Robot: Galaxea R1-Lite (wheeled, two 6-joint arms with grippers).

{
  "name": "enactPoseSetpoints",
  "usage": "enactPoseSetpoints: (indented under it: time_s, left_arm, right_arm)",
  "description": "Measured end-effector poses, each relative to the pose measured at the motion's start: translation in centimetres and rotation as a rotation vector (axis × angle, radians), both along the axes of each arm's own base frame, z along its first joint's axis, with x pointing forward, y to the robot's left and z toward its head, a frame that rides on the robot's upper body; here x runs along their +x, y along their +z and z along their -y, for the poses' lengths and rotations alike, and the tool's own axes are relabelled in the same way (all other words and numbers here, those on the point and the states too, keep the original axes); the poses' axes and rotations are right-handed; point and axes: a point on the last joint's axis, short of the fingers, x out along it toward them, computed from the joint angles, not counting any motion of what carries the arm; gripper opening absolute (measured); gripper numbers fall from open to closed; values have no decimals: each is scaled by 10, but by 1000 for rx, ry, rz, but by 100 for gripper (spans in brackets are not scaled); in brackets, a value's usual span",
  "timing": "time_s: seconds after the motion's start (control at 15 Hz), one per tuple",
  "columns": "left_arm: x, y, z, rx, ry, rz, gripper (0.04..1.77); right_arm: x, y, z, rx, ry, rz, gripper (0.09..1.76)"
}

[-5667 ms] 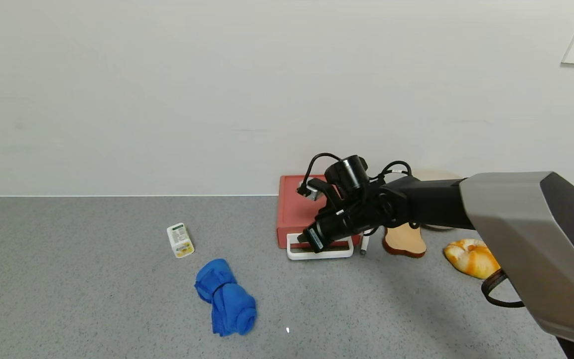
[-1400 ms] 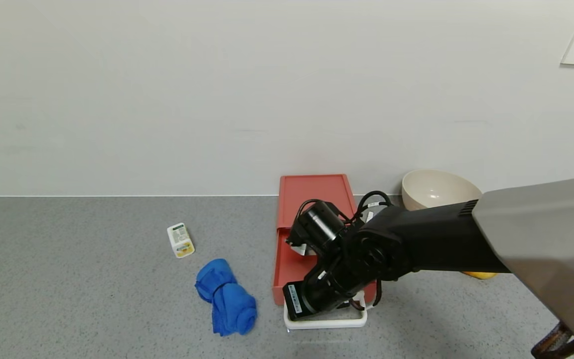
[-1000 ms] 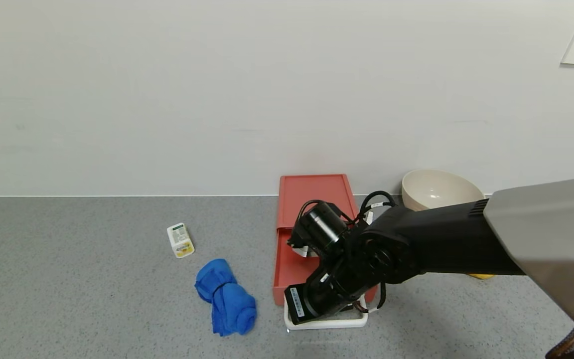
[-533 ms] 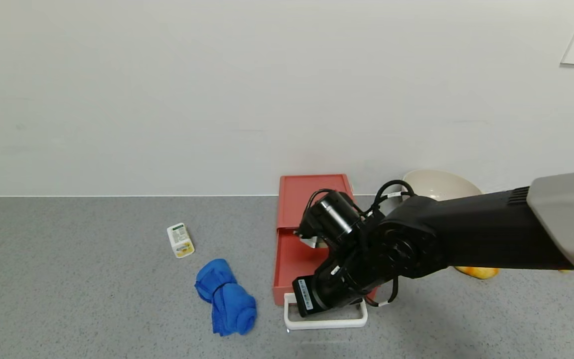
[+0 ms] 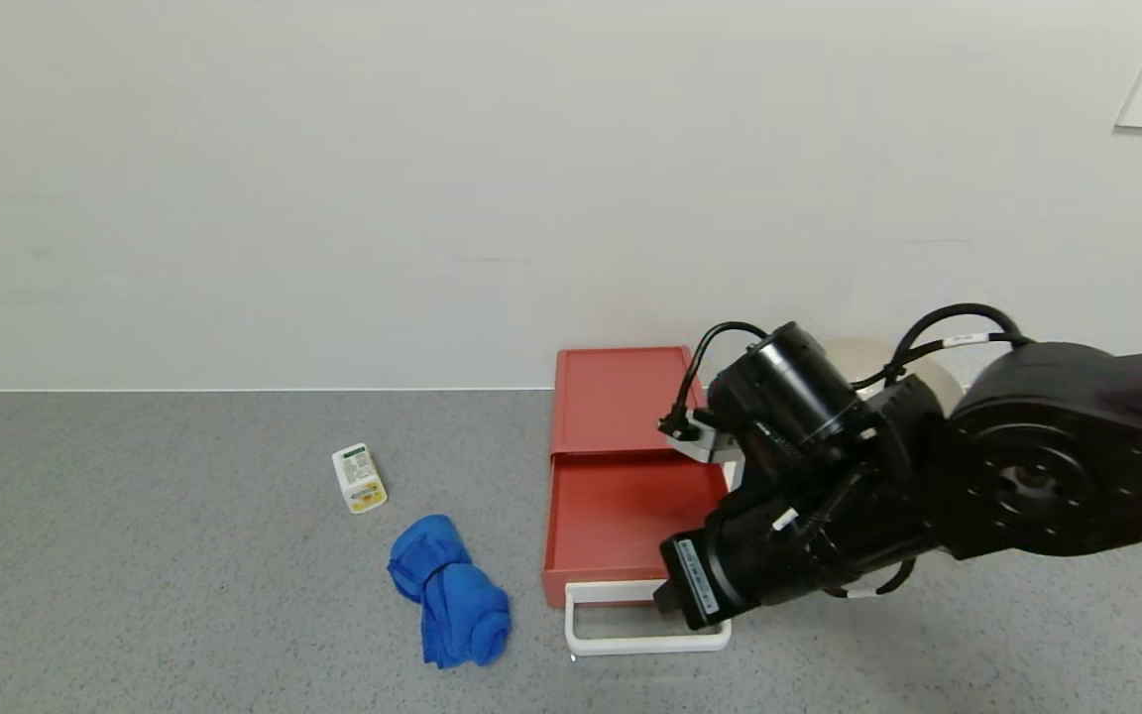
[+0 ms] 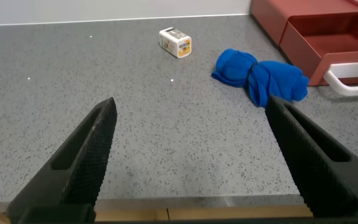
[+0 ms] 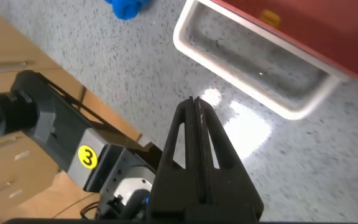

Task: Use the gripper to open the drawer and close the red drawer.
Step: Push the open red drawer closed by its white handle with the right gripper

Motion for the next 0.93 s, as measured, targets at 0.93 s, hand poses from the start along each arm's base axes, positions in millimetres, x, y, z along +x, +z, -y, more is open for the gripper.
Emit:
enactPoseSetpoints:
  time_s: [0.93]
  left_arm:
    - [0, 0, 0, 0, 0, 0, 172]
  right_arm:
    - [-35, 52, 140, 218, -9, 303, 12]
